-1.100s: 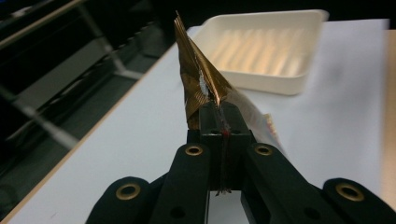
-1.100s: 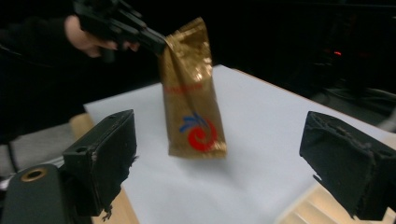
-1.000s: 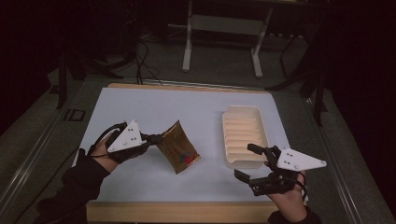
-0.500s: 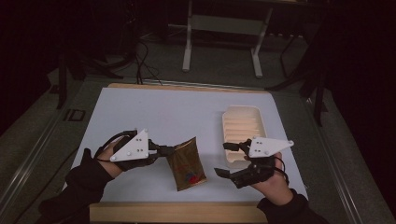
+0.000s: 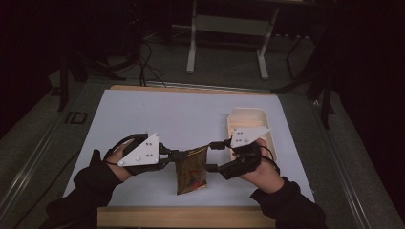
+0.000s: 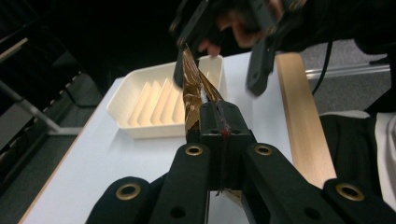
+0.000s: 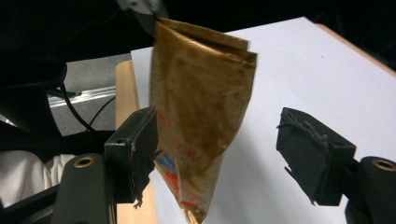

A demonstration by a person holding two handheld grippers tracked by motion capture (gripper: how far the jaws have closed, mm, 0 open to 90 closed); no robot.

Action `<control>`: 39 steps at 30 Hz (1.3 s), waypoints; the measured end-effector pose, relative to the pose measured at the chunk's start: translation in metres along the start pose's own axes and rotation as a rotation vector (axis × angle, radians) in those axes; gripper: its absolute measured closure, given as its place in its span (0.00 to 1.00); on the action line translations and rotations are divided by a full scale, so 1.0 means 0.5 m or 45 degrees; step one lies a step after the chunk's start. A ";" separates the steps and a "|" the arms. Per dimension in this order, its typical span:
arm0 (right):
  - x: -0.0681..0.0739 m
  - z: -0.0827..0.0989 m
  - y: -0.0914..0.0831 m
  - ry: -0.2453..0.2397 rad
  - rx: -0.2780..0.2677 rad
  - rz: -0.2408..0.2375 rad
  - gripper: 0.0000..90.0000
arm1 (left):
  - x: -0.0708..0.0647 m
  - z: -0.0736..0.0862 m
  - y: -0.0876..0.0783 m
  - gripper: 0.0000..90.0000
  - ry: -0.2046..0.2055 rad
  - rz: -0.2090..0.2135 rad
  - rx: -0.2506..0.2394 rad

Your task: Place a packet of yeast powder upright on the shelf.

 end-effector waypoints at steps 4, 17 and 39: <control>-0.001 -0.001 0.024 0.017 0.005 -0.055 0.35 | -0.001 -0.007 0.004 1.00 0.000 0.005 -0.021; 0.013 0.000 0.032 -0.057 0.071 -0.161 0.87 | 0.004 -0.012 0.004 1.00 -0.017 -0.009 -0.032; -0.008 -0.027 -0.010 -0.109 0.049 -0.098 0.92 | 0.022 -0.001 -0.015 0.42 -0.302 -0.022 -0.194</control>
Point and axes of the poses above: each handheld gripper's, and its own axes: y roughly forward along the jaws, z roughly out of its underside, x roughly to its left, the point moved 8 cm from there along y, roughly forward along the jaws
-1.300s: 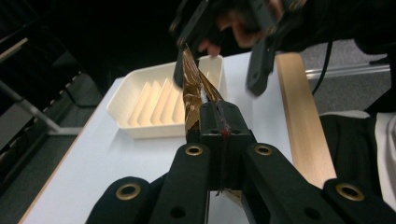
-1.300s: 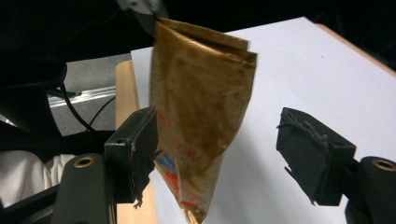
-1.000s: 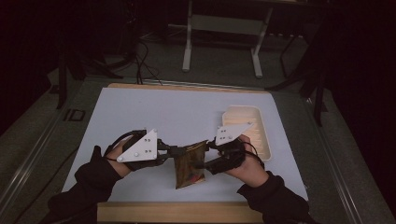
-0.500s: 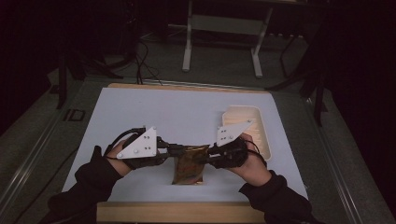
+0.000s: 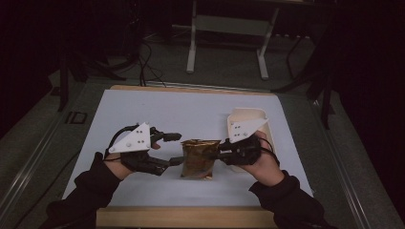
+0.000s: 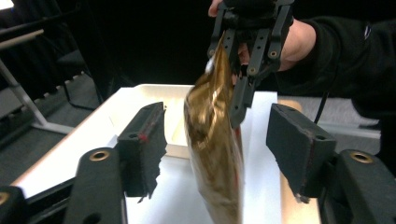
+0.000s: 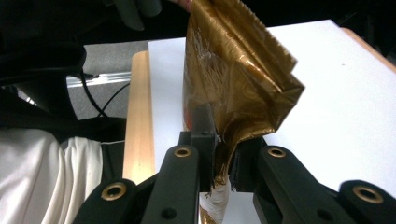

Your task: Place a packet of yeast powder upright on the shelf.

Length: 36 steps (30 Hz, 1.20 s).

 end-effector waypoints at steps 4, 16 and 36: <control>-0.007 -0.008 -0.023 -0.018 -0.030 0.030 0.92 | 0.009 0.020 -0.002 0.28 -0.137 -0.029 0.002; -0.062 -0.039 -0.112 -0.100 -0.146 0.191 0.92 | 0.019 0.113 -0.005 0.02 -0.331 -0.135 0.019; -0.218 0.033 -0.232 -0.083 -0.109 0.435 0.92 | 0.009 0.254 -0.034 0.02 -0.375 -0.239 0.002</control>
Point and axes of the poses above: each handheld gripper's, and its own axes: y roughly forward along the jaws, z roughly out of its underside, x roughly to its left, the point moved 8 cm from there along y, roughly forward along the jaws
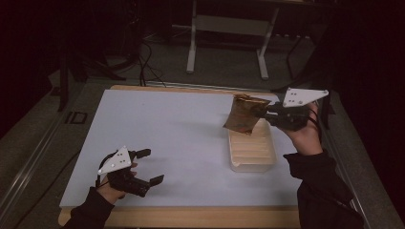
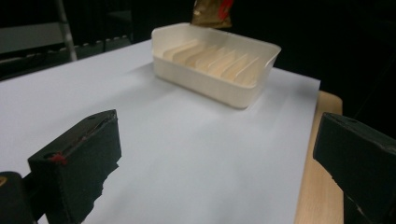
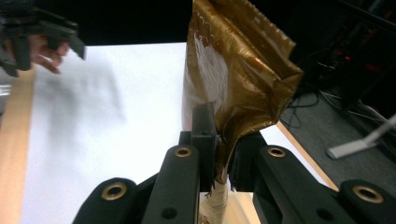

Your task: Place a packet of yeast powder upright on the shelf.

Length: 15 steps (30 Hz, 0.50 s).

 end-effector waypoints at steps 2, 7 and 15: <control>-0.011 0.012 -0.003 -0.001 0.005 0.017 0.92 | 0.002 0.008 0.000 0.02 -0.005 -0.007 0.003; -0.032 0.044 0.000 -0.007 0.075 0.026 0.92 | 0.009 0.009 -0.002 0.02 -0.018 -0.025 -0.017; -0.054 0.086 0.008 0.009 0.174 0.029 0.92 | 0.015 0.009 -0.002 0.02 -0.035 -0.042 -0.037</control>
Point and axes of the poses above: each handheld gripper's, and its own axes: y roughly forward along the jaws, z roughly out of its underside, x roughly to its left, the point moved 8 cm from there along y, roughly forward along the jaws
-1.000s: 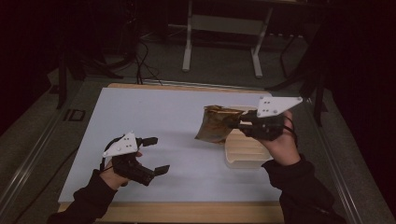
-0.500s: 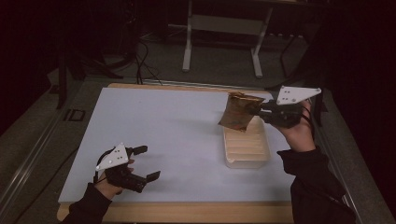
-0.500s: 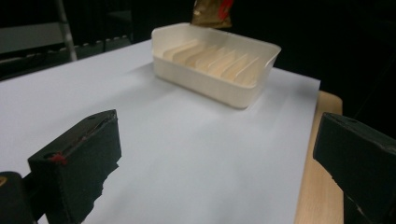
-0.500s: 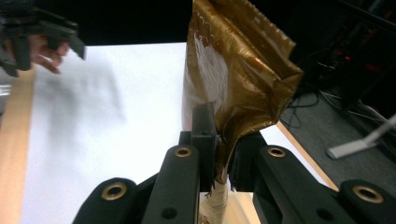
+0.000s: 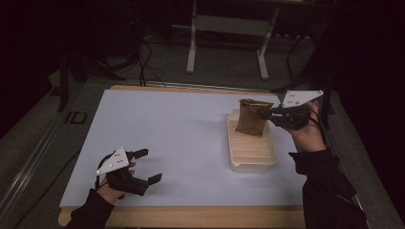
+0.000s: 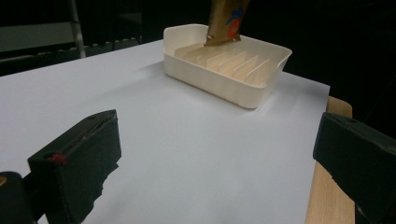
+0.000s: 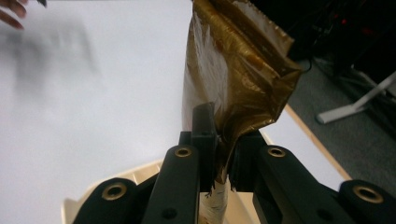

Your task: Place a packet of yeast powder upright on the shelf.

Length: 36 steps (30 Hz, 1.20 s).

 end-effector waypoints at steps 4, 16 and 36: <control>-0.001 0.017 0.019 -0.022 0.073 -0.014 0.92 | 0.004 0.002 0.000 0.02 -0.014 -0.004 -0.005; -0.007 0.018 0.068 -0.042 0.089 -0.017 0.92 | 0.006 0.006 0.000 0.02 -0.030 0.007 -0.015; 0.005 0.099 0.106 0.112 0.014 -0.067 0.92 | 0.003 0.009 0.001 0.02 -0.038 0.019 -0.013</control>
Point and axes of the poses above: each handheld gripper's, and its own axes: y roughly forward along the jaws, z roughly out of its underside, x roughly to its left, the point moved 8 cm from there along y, roughly forward along the jaws
